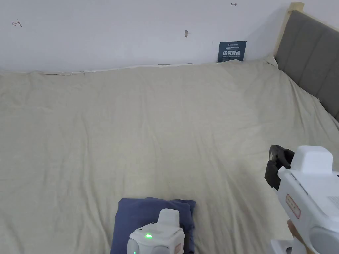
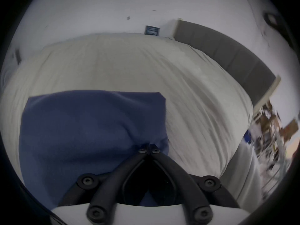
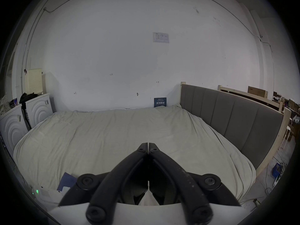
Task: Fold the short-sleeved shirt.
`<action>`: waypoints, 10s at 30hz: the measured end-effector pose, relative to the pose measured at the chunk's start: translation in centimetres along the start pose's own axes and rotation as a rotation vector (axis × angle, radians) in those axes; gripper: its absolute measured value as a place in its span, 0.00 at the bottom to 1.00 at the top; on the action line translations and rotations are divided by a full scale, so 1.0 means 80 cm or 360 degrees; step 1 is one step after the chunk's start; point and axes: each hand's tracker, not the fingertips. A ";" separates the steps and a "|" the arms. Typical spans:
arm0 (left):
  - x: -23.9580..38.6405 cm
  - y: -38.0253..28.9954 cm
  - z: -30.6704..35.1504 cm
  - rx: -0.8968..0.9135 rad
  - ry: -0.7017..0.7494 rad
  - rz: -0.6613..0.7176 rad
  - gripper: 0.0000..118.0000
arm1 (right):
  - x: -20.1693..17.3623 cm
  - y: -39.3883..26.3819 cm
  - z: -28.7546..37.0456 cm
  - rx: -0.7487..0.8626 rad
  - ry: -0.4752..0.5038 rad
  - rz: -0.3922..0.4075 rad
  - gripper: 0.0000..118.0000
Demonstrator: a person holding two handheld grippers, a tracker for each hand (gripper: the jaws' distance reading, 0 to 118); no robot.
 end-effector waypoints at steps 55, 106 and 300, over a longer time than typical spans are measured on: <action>-0.195 0.120 0.296 0.1167 0.0742 -0.0126 0.00 | -0.182 -0.104 -0.050 -0.0273 0.0328 0.0205 0.01; -0.292 0.070 0.119 -0.0002 -0.0044 0.0538 0.14 | -0.199 -0.149 -0.116 -0.0508 0.0419 0.0169 0.01; -0.151 0.144 0.310 0.1398 0.0825 -0.0199 1.00 | -0.134 0.087 0.010 0.0451 0.0139 0.0200 1.00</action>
